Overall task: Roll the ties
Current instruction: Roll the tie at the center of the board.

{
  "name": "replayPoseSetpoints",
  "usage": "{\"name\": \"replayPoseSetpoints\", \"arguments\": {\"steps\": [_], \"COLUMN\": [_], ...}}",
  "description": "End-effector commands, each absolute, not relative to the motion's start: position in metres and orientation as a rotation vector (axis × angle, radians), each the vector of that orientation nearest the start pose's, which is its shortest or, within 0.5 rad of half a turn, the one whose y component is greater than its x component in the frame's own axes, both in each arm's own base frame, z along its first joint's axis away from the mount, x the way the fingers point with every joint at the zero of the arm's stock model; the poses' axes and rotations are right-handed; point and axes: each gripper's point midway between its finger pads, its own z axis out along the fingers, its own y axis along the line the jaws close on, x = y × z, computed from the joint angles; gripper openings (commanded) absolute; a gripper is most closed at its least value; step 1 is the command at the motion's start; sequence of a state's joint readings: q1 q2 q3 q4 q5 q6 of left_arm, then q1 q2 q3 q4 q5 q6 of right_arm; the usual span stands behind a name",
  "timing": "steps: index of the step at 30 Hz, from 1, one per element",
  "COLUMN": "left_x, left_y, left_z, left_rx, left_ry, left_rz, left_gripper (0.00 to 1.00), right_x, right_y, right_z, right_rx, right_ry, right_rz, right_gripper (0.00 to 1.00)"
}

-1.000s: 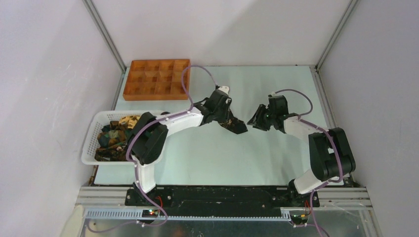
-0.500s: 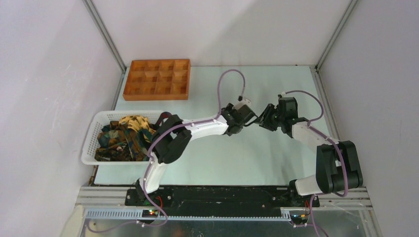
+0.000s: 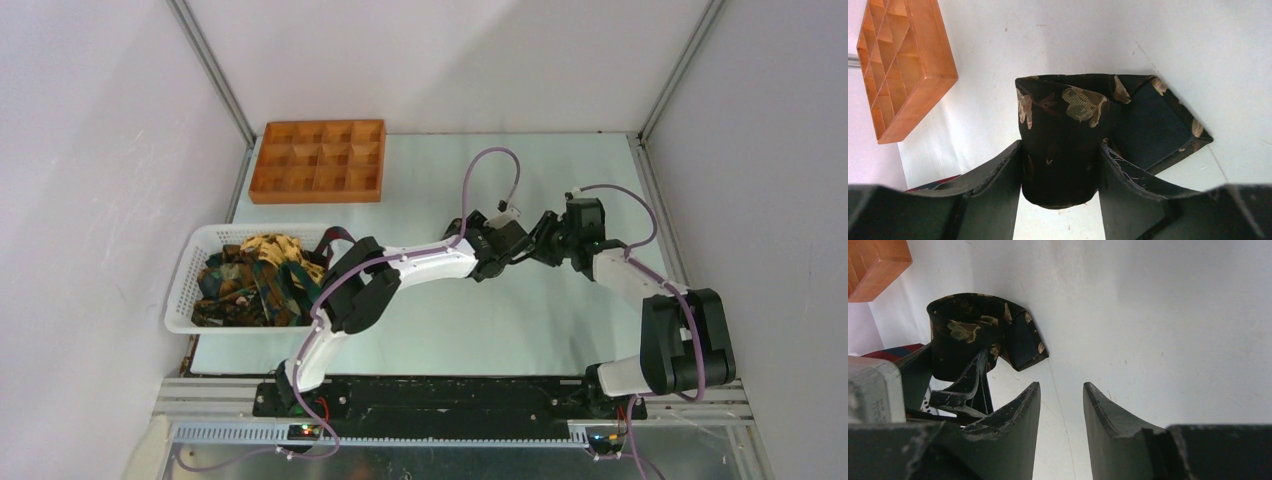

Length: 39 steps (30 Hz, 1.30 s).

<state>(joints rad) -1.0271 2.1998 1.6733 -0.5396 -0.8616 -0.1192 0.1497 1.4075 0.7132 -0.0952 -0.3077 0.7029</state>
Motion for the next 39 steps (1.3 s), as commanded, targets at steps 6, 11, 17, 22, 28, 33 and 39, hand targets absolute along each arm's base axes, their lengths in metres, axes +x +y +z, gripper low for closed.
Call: {"name": "replayPoseSetpoints", "arguments": {"steps": [6,11,17,22,28,33,39], "left_x": [0.349,0.347,0.345,0.342,0.340,0.340,0.339], "left_y": [-0.371,-0.375,-0.375,-0.381,-0.385,-0.391,-0.388], "left_z": [0.096,0.094,0.096,0.098,0.113,0.141,0.168], "left_rx": [0.747,0.751,0.743,0.732,0.702,0.657,0.593], "left_ry": [2.067,2.075,2.083,2.097,2.103,2.087,2.092], "left_rz": [0.475,0.451,0.437,0.376,0.307,0.200,0.078], "left_gripper": [0.63,0.63,0.63,0.63,0.63,0.64,0.64], "right_x": [0.330,0.329,0.329,0.329,0.330,0.333,0.334], "right_y": [0.124,0.122,0.121,0.122,0.119,0.121,0.122], "right_z": [0.087,0.088,0.088,0.089,0.089,0.092,0.094], "right_rx": [0.497,0.498,0.501,0.502,0.494,0.481,0.478], "right_ry": [2.355,2.355,2.356,2.354,2.350,2.333,2.324], "right_rz": [0.748,0.741,0.741,0.744,0.728,0.738,0.752], "right_gripper": [0.40,0.41,0.40,0.39,0.41,0.43,0.45]}}
